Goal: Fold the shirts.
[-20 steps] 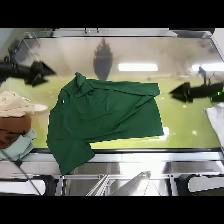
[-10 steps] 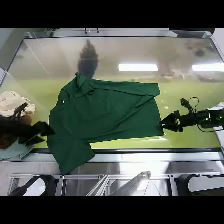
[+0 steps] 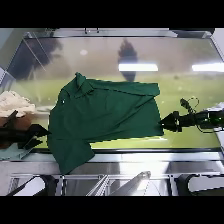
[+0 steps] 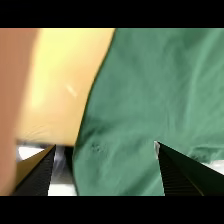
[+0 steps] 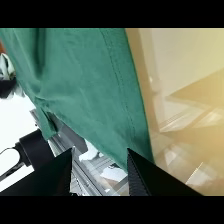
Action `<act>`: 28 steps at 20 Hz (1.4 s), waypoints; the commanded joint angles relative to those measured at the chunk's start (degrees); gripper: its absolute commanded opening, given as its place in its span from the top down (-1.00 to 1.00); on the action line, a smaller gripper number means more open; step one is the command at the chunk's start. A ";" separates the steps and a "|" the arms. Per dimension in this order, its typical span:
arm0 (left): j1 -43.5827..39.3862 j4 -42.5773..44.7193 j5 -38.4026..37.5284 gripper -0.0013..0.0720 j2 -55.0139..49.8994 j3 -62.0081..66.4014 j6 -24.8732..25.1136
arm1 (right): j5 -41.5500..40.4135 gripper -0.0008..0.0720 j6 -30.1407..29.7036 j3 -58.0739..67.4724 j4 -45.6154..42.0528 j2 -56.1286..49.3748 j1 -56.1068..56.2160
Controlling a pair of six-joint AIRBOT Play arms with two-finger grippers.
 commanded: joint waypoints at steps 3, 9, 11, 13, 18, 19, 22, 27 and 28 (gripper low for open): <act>-4.90 -5.07 4.44 -0.92 -10.71 3.02 5.79 | 0.04 -0.02 -0.87 0.00 0.35 0.00 -0.07; -11.47 -9.11 1.40 0.50 -18.49 7.72 7.76 | -1.14 -0.01 -0.04 0.00 -3.58 0.00 -0.11; -10.64 -9.01 -1.46 0.92 -19.19 8.35 7.89 | -2.45 -0.01 0.11 0.00 -4.42 -0.02 -0.17; -8.44 -8.79 -2.84 0.92 -19.17 8.28 7.89 | -2.23 -0.01 0.13 0.04 -4.39 0.02 -0.74; -1.92 -8.85 -5.60 0.92 -19.17 8.28 8.50 | -1.33 -0.01 0.63 1.36 -2.78 1.38 -8.96; -1.07 -8.98 -5.53 0.92 -19.17 8.28 8.52 | -3.28 -0.01 0.09 1.33 -2.91 1.33 -10.14; -0.09 -9.35 -5.44 0.92 -19.17 8.28 8.79 | -6.78 -0.01 -0.90 1.31 -2.89 0.55 -9.11; -0.20 -11.28 -5.55 0.92 -19.15 8.28 8.90 | -7.91 0.02 -0.92 -0.94 -2.84 -1.33 3.91; -0.20 -12.02 -5.86 0.92 -19.17 8.28 9.09 | -7.80 0.04 -0.57 -1.29 -2.86 -1.42 6.75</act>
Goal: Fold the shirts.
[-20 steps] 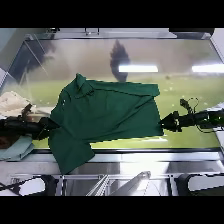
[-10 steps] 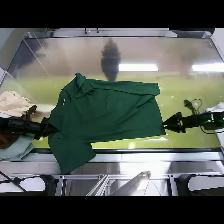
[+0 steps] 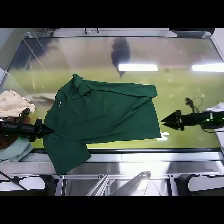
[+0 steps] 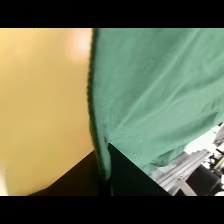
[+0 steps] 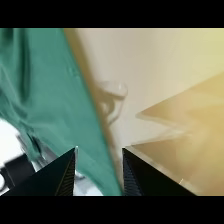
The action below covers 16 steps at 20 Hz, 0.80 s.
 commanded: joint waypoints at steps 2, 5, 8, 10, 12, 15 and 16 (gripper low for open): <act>0.17 -2.43 -1.20 0.92 0.07 0.04 0.52 | -1.49 0.04 0.35 -1.29 -0.94 -0.90 11.45; 0.17 -2.40 -1.29 0.92 0.13 0.04 0.50 | -1.42 0.04 0.35 -1.29 -0.92 -0.90 14.21; 0.17 -2.45 -1.27 0.92 0.13 0.04 0.50 | 1.36 0.04 0.31 -1.29 -0.94 -0.87 14.03; 0.17 -2.49 -1.51 0.92 0.13 0.04 0.50 | 1.75 0.59 -0.07 -1.29 -0.72 -0.63 14.05; 0.17 -4.63 -3.06 0.92 0.13 0.04 0.55 | 1.70 0.93 -2.12 -1.20 2.99 0.31 13.92; 0.17 -16.96 -10.75 0.92 1.14 0.04 5.73 | 2.32 0.94 -5.75 -1.01 15.23 3.45 13.64; 0.17 -22.23 -13.53 0.92 2.49 0.04 7.13 | 3.58 0.94 -6.73 -0.98 18.99 5.03 13.64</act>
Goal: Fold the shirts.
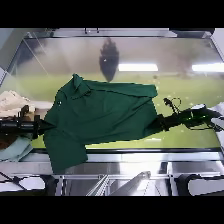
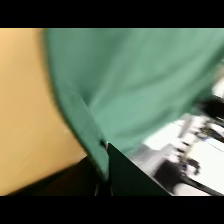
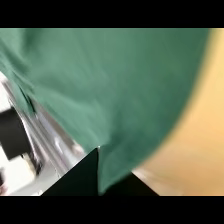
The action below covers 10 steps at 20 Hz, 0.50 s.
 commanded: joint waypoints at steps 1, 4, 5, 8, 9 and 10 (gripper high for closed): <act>0.04 -17.94 -10.16 0.92 3.89 0.07 5.55 | 6.23 0.94 -3.85 0.48 16.28 5.51 -0.15; 0.07 -43.12 -23.19 0.92 14.14 0.07 9.44 | 13.77 0.94 -3.17 2.32 23.93 16.94 -0.72; 0.59 -52.04 -22.93 0.91 19.21 0.07 8.28 | 15.43 0.94 -1.95 3.93 27.08 22.16 -1.66; 5.64 -80.24 -22.84 0.90 38.66 1.70 8.13 | 15.37 0.94 0.74 13.64 37.59 40.72 -8.26; 8.94 -87.12 -22.53 0.89 43.95 4.07 7.15 | 13.11 0.94 1.05 17.81 38.71 45.97 -11.23; 12.48 -91.27 -21.07 0.89 47.89 7.45 3.08 | 9.94 0.93 2.03 21.81 38.40 50.71 -14.60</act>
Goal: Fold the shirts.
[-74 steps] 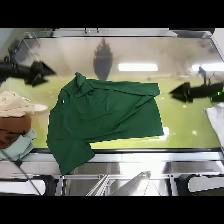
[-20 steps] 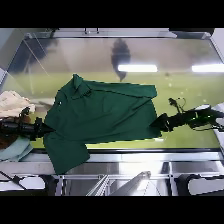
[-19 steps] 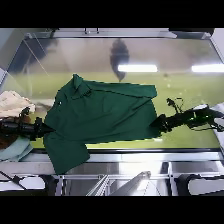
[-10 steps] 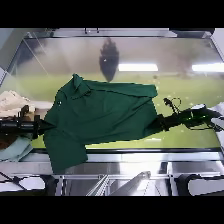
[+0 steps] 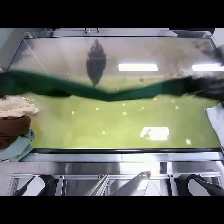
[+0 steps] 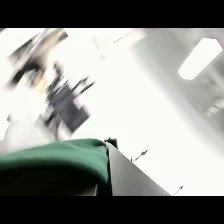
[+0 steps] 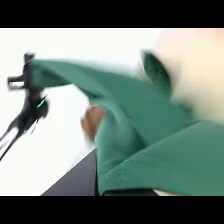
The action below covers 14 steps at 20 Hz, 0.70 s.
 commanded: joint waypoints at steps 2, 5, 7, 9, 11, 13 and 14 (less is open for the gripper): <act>10.29 -28.63 -1.90 0.89 17.07 13.00 -6.14 | -13.31 0.94 5.42 16.00 1.66 22.71 -13.27; 4.46 -29.31 -3.10 0.90 13.84 25.46 -7.82 | -28.11 0.94 9.40 21.18 -13.18 31.21 -20.41; -1.70 -22.27 -1.92 0.92 9.70 30.93 -9.14 | -28.24 0.94 12.44 21.44 -17.77 31.63 -21.86; -7.43 -6.97 2.43 0.92 5.60 33.81 -9.79 | -22.03 0.94 13.64 21.38 -17.59 27.85 -21.40; -12.48 6.78 6.16 0.92 0.66 34.62 -9.70 | -19.39 0.94 13.66 20.48 -17.77 22.21 -20.59; -13.94 16.70 6.56 0.92 -4.50 33.24 -9.77 | -17.66 0.94 13.64 16.68 -17.79 16.83 -18.32; -14.45 20.72 7.91 0.92 -6.88 31.08 -9.73 | -17.40 0.94 13.27 13.90 -17.79 14.34 -16.15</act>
